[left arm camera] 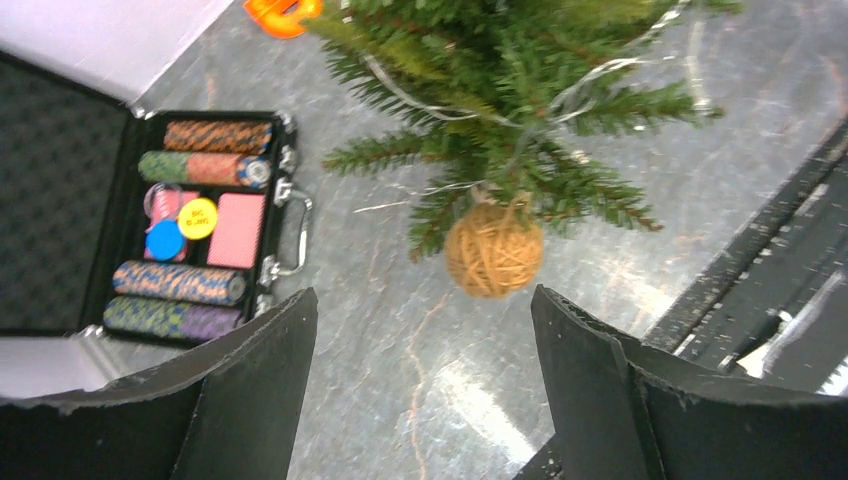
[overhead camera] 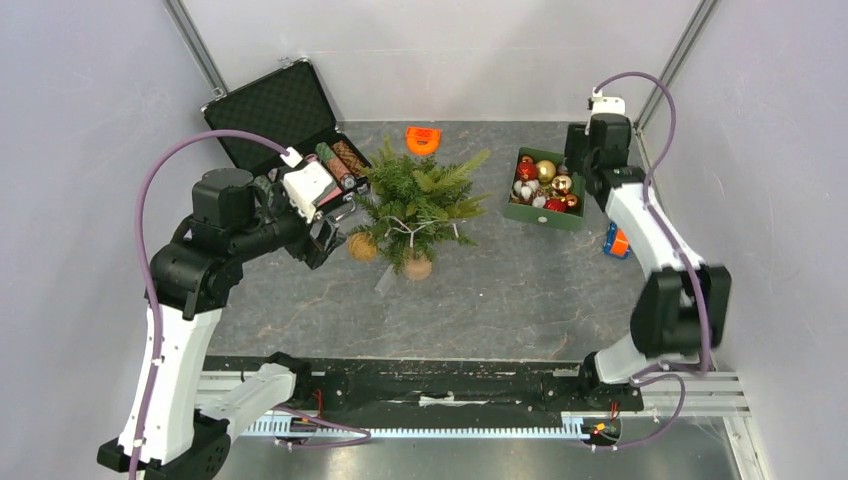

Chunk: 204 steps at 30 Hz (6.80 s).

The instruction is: Decorate the small christmas tree

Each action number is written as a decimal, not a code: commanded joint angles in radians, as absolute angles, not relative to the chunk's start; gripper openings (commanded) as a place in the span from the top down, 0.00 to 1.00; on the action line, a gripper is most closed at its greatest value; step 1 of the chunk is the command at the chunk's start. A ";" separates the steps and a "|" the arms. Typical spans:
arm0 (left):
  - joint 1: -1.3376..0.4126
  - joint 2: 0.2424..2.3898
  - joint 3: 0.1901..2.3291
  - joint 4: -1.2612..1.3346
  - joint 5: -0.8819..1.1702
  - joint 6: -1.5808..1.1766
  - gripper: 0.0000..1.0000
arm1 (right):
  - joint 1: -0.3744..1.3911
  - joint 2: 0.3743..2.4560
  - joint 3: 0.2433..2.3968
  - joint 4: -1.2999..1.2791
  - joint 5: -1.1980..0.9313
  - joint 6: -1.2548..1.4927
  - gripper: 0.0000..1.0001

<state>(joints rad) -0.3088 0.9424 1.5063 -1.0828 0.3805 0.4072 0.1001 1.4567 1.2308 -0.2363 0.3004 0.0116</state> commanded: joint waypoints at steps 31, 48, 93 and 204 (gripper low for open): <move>-0.122 1.080 1.397 -0.923 0.338 0.347 0.14 | 0.152 1.966 1.555 -0.102 0.018 -0.063 0.33; -0.121 1.072 1.362 -0.913 0.357 0.363 0.15 | 0.143 1.814 1.371 -0.130 0.138 -0.033 0.34; -0.120 1.055 1.368 -0.933 0.384 0.379 0.15 | 0.179 1.712 1.282 -0.110 0.074 -0.048 1.00; -0.061 1.101 1.422 -0.930 0.399 0.340 0.14 | 0.061 1.922 1.312 0.046 -0.152 -0.083 0.65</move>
